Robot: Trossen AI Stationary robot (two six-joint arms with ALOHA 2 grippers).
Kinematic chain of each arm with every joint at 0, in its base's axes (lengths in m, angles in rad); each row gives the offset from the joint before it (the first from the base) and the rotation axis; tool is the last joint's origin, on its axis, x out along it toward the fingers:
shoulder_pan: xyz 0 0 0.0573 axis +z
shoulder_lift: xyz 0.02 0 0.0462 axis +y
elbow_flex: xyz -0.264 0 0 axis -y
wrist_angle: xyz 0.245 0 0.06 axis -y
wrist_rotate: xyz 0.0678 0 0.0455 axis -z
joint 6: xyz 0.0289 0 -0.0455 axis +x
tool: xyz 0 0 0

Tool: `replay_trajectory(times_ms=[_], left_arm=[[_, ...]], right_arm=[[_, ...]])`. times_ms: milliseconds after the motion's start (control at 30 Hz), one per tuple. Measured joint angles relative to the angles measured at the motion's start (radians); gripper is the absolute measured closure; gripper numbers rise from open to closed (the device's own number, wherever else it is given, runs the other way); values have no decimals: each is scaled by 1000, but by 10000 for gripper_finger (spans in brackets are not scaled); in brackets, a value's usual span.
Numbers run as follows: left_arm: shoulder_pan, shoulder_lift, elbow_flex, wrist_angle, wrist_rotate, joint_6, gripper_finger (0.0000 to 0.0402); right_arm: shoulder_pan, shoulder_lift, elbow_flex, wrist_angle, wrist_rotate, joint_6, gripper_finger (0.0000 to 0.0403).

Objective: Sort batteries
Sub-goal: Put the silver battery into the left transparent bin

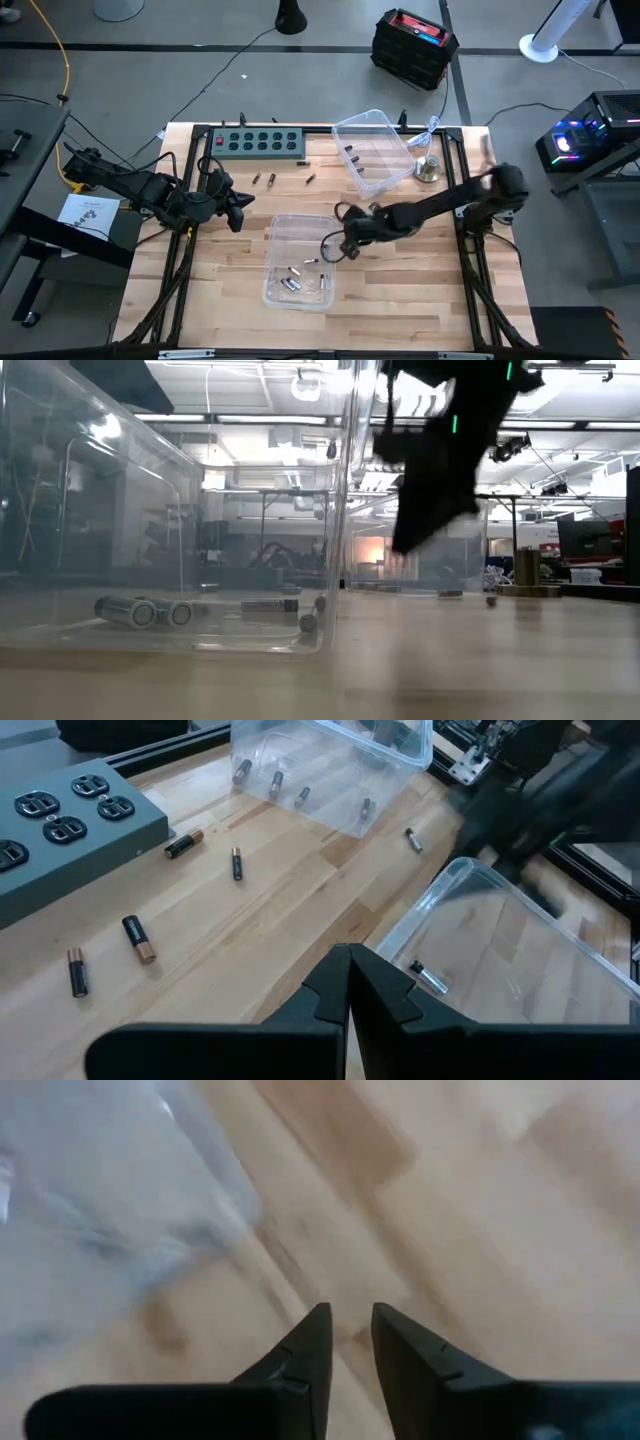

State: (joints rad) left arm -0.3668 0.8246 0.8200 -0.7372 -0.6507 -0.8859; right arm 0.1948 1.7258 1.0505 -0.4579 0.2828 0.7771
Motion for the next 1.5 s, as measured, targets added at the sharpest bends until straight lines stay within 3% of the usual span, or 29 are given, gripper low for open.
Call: replay_trajectory(times_ms=[100, 267, 400, 500, 633, 833, 1167, 1333, 1500], left_arm=[[0, 0, 0, 0, -1, 7, 402], [0, 0, 0, 0, -1, 7, 401], [0, 0, 0, 0, -1, 8, 402], [0, 0, 0, 0, -1, 8, 402], [0, 0, 0, 0, -1, 8, 401], [0, 0, 0, 1, -2, 8, 402], [0, 0, 0, 0, -14, 7, 402], [0, 0, 0, 1, -19, 8, 402], [0, 0, 0, 1, -20, 7, 402]], right_arm=[[1, -96, 19, -209, 58, 36, 340], [7, -279, -85, -415, 82, 304, 328], [41, -400, -237, -415, 118, 604, 300], [67, -463, -352, -294, 131, 787, 269], [77, -476, -464, -137, 87, 921, 229], [82, -435, -516, -175, 47, 1104, 211], [82, -342, -510, -206, 13, 1124, 211], [81, -312, -508, -216, 12, 1091, 251], [86, -316, -504, -250, 2, 1062, 375]])
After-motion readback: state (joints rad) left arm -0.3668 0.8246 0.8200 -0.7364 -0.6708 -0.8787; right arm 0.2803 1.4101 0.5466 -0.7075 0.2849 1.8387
